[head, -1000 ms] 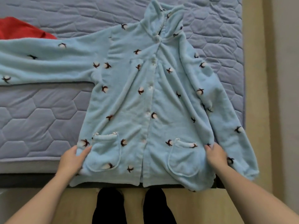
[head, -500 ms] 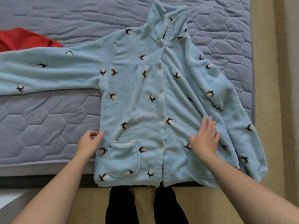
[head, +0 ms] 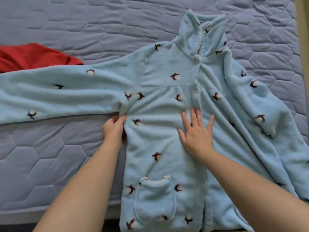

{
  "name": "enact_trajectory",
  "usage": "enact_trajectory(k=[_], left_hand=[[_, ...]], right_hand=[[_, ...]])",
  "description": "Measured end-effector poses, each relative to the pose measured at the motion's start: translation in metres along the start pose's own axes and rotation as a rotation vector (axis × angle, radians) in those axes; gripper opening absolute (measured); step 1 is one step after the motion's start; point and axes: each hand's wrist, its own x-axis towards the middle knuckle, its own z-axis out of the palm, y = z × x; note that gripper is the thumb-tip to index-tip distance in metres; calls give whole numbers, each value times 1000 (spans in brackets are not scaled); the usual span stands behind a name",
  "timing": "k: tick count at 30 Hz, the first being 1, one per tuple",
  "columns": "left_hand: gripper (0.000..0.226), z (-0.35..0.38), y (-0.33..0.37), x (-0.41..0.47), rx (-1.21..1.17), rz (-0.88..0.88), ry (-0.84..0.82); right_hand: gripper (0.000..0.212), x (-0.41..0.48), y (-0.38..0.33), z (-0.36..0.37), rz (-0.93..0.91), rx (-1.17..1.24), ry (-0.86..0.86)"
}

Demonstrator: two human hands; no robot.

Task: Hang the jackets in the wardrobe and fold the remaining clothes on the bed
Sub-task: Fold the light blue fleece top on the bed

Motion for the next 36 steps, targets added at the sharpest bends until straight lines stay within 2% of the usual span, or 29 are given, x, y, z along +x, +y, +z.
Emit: enact_trajectory(k=[2, 3, 4, 6, 7, 8, 13, 15, 18, 20, 22, 23, 25, 27, 31, 36], left_hand=[[21, 2, 21, 5, -274, -60, -153], [25, 3, 34, 13, -369, -34, -158], [30, 2, 46, 24, -428, 11, -83], [37, -5, 62, 46, -431, 79, 183], [41, -10, 62, 56, -414, 86, 276], [45, -15, 58, 64, -395, 82, 315], [43, -19, 50, 76, -292, 83, 273], [44, -22, 56, 61, -168, 25, 174], [48, -33, 47, 10, 182, -96, -7], [46, -39, 21, -24, 561, -19, -16], [35, -37, -6, -59, 920, 148, 73], [36, -31, -14, -77, 1010, 215, 137], [59, -8, -23, -109, 1117, 325, 230], [73, 20, -28, -137, 1234, 365, 220], [78, 98, -48, -192, 1346, 302, 58], [78, 211, -76, -240, 1301, 330, -187]], right_hand=[[68, 7, -7, -9, -11, -5, 24], [70, 17, -13, -15, -16, 24, 72], [70, 29, -20, -21, -19, 63, 126], [69, 54, -34, -29, -9, 150, 176], [68, 65, -39, -29, 4, 184, 149], [67, 72, -42, -24, 15, 205, 102], [70, 86, -33, -21, -42, 284, -80], [67, 78, -20, -39, -70, 385, -91], [60, 43, 13, -55, -8, 429, 39], [61, 14, 48, -54, 134, 325, 68], [65, -10, 94, -51, 282, 227, 6], [68, -19, 117, -50, 339, 202, -37], [71, -34, 159, -51, 411, 215, -116], [75, -45, 191, -47, 405, 246, -180], [81, -58, 244, -35, 310, 243, -190], [91, -58, 293, -26, 163, 273, -301]])
